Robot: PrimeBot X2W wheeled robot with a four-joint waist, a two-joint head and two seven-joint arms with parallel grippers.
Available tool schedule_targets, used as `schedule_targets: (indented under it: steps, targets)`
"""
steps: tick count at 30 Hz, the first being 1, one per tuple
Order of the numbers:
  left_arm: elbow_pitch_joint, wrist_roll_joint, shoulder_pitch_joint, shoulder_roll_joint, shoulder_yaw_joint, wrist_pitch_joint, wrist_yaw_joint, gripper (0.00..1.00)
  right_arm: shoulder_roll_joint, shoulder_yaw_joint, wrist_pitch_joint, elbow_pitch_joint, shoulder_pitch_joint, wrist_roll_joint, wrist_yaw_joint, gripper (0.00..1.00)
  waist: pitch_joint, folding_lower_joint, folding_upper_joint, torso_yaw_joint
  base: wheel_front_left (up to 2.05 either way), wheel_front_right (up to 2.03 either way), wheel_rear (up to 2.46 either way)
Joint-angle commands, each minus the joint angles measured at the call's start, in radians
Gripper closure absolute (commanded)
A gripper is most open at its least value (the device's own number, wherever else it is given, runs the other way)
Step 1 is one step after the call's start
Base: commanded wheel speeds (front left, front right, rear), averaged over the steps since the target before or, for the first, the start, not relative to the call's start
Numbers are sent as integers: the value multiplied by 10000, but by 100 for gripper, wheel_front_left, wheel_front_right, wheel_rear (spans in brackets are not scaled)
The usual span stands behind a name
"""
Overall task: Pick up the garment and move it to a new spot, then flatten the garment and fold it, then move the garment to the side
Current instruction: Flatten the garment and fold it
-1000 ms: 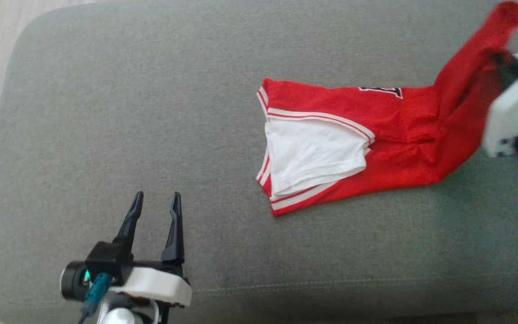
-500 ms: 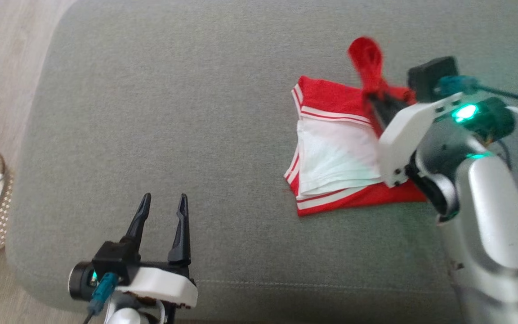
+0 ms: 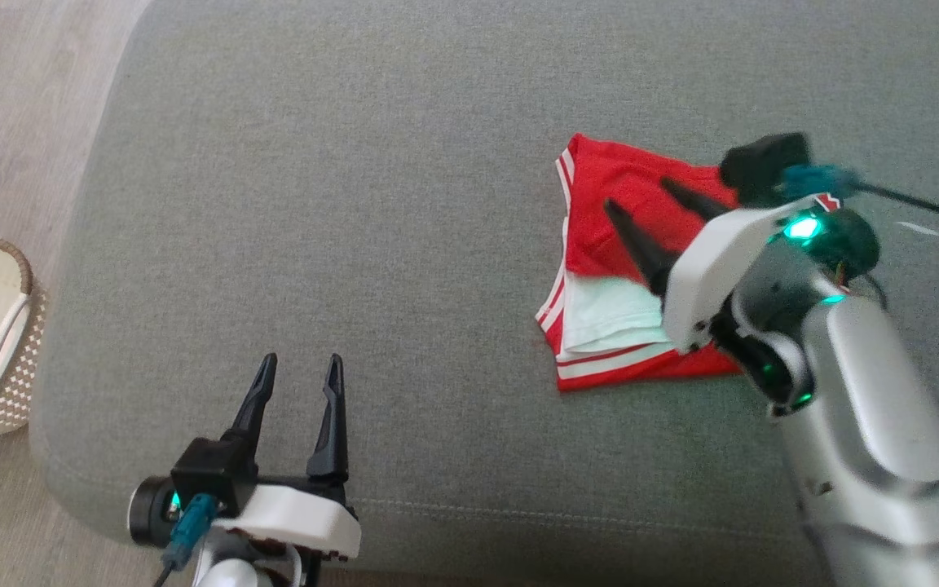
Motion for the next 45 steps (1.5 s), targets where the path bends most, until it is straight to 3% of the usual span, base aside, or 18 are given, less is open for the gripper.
schedule_targets:
  steps: [1,5,8,14,15,16,26,37,41,45]
  targets:
    - [-275,49,-358,-53,360,-91,-1,0,179,23,-331,-577,-356,274,-4,0,-15,0,0,-4,0,0,0]
    - [-318,35,-349,-61,397,-91,31,0,158,-990,-959,-1008,-481,-4,-4,0,-68,0,0,-55,0,0,0]
    - [-340,14,-291,-67,419,-91,39,0,-481,-1814,-1055,-1092,-315,-489,-4,0,-132,0,0,-81,0,0,0]
    - [-389,23,-264,-71,463,-91,38,0,-1604,-1613,-1684,-583,178,-591,-4,0,-137,0,0,-158,0,0,0]
    - [-388,36,-271,-71,455,-91,23,0,-1797,-1416,-1820,-407,236,-594,-4,41,-134,0,0,-166,0,0,0]
    - [-385,57,-281,-72,442,-91,5,0,-1988,-1200,-1988,-220,267,-608,-4,100,-127,0,0,-172,0,0,0]
    - [-321,141,-425,-74,305,-91,-134,0,-3158,1605,-2937,2037,-429,1,-4,100,15,0,0,77,0,0,0]
    - [-354,32,-336,-75,135,-91,-7,0,-2306,3348,-3561,3136,-294,624,-4,100,-266,0,0,329,0,0,0]
    - [-398,64,-221,-75,144,-91,37,0,-1928,4128,-3610,2786,214,1065,-4,100,-414,0,0,328,0,0,0]
    - [-420,106,-82,-75,206,-91,48,0,-2020,4816,-3635,1938,738,955,-4,100,-547,0,0,256,0,0,0]
